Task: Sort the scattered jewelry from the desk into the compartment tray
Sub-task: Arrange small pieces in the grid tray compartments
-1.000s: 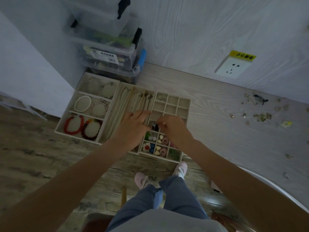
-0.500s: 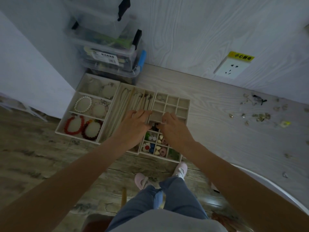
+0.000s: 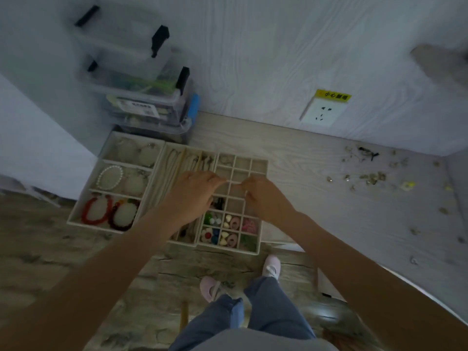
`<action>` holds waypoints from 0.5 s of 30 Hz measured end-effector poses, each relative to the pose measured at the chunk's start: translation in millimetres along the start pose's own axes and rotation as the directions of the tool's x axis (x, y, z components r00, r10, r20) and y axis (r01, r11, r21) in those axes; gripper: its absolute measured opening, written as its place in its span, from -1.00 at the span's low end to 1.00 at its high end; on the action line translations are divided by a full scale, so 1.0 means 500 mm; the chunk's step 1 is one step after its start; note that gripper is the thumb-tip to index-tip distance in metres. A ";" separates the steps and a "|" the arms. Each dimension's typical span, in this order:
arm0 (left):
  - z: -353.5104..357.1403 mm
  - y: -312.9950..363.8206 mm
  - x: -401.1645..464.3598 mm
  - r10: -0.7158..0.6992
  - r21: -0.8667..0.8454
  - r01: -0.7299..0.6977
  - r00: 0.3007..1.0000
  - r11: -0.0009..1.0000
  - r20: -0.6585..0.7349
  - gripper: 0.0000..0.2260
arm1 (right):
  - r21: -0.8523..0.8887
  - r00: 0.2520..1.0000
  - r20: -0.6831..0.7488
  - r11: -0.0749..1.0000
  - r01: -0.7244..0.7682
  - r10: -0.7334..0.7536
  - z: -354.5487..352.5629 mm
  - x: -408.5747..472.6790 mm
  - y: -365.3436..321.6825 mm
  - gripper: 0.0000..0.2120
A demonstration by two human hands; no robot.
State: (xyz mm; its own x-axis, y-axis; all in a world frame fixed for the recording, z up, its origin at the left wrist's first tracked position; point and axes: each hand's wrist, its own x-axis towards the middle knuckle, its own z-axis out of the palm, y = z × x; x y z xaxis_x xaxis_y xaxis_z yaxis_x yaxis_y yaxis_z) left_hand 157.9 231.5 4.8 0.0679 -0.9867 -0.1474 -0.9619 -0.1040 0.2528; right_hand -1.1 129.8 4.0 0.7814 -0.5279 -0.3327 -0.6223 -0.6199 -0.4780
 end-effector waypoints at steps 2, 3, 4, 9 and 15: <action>-0.016 0.023 0.029 -0.005 0.007 0.005 1.000 1.000 0.004 -0.59 | 0.030 0.998 -0.037 0.998 -0.048 0.049 -0.029 -0.015 0.030 -0.63; -0.025 0.037 0.042 -0.011 0.011 0.011 1.000 1.000 0.003 -0.60 | 0.045 0.995 -0.057 0.996 -0.076 0.078 -0.041 -0.023 0.049 -0.63; -0.032 0.057 0.062 -0.005 0.014 0.005 1.000 1.000 0.004 -0.61 | 0.052 0.991 -0.081 0.993 -0.106 0.110 -0.053 -0.034 0.074 -0.63; -0.059 0.174 0.191 0.050 0.028 -0.053 0.996 0.998 0.078 -0.63 | 0.074 0.953 -0.172 0.968 -0.239 0.248 -0.106 -0.087 0.200 -0.57; -0.053 0.343 0.377 0.128 -0.018 -0.127 0.986 0.992 0.108 -0.62 | 0.113 0.862 -0.233 0.893 -0.435 0.449 -0.209 -0.130 0.380 -0.50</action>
State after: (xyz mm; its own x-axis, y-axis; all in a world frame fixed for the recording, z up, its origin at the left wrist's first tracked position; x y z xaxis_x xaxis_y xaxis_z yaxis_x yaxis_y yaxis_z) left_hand 12.8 24.3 45.5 -0.0850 -0.9727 -0.2158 -0.9579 0.0201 0.2864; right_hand -175.0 -14.0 19.8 0.3835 -0.8690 -0.3125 -0.8906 -0.2584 -0.3742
